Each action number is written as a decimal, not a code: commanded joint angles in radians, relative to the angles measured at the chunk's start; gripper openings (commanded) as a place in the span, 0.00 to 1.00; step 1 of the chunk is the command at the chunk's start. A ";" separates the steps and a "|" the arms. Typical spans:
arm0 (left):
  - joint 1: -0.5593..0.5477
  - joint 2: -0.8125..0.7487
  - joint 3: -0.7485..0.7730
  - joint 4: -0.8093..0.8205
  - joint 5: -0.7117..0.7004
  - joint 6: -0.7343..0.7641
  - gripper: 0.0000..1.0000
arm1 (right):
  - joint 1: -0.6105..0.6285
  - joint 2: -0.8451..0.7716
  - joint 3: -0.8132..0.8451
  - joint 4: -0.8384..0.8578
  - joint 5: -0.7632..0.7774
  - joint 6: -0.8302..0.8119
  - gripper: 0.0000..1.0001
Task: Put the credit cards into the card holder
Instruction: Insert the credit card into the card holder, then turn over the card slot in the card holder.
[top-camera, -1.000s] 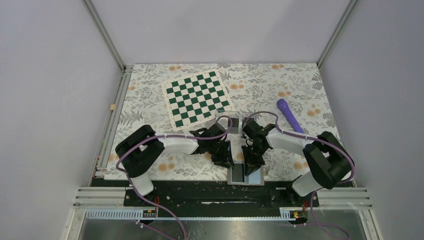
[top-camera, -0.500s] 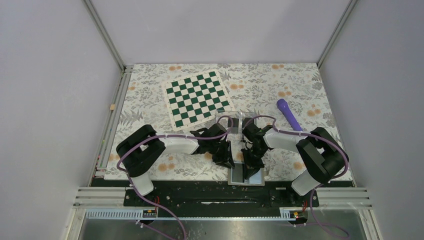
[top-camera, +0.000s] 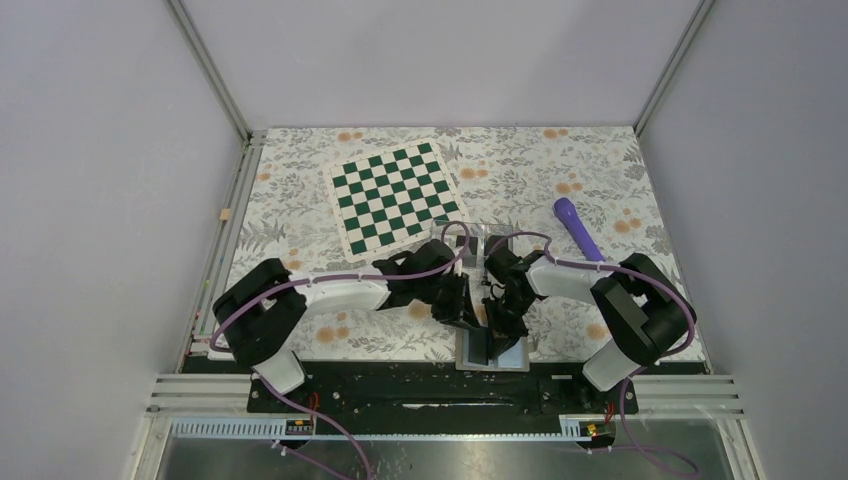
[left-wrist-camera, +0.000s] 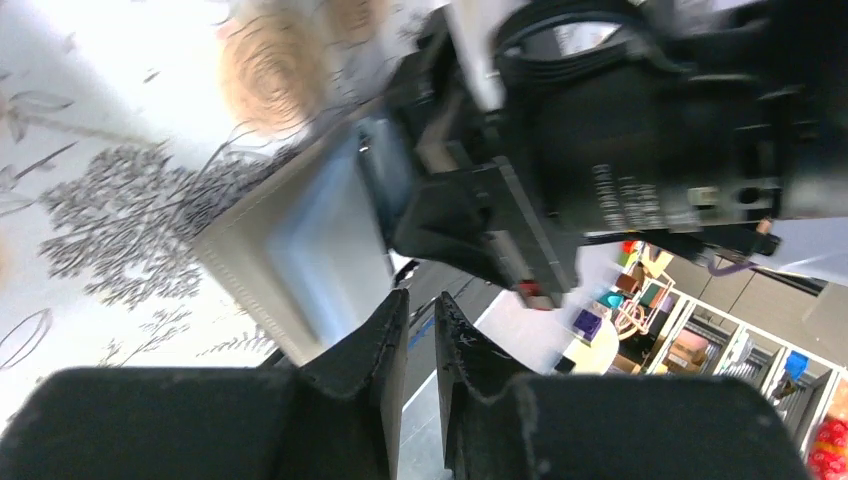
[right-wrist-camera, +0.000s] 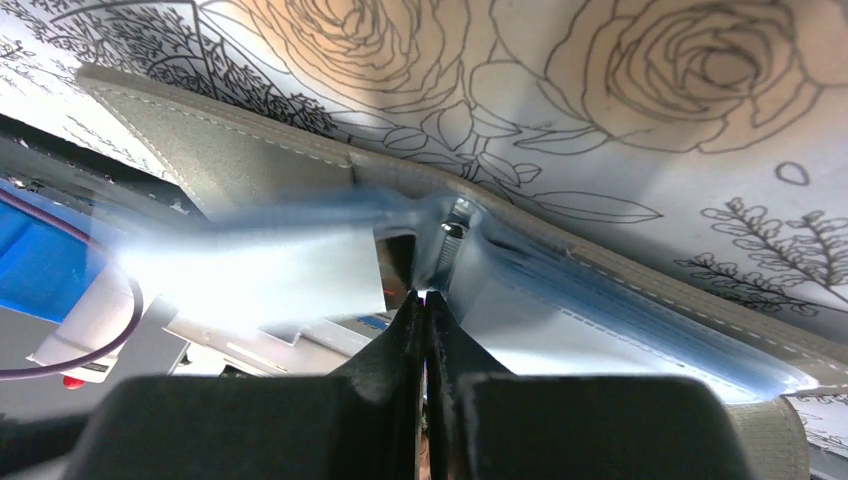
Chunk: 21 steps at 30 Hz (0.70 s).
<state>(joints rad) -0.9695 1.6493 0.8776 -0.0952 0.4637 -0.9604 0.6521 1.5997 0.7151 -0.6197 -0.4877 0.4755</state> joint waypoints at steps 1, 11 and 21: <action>-0.014 -0.012 0.031 0.060 0.027 0.018 0.17 | 0.007 0.008 0.017 0.013 0.072 -0.014 0.04; -0.025 0.030 0.082 -0.130 -0.049 0.064 0.20 | 0.007 0.013 0.031 0.006 0.074 -0.012 0.06; -0.025 0.083 0.066 -0.111 -0.076 0.039 0.30 | 0.007 0.018 0.005 0.021 0.074 -0.013 0.05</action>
<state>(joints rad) -0.9901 1.7061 0.9234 -0.2272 0.4164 -0.9165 0.6529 1.6001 0.7231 -0.6243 -0.4786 0.4751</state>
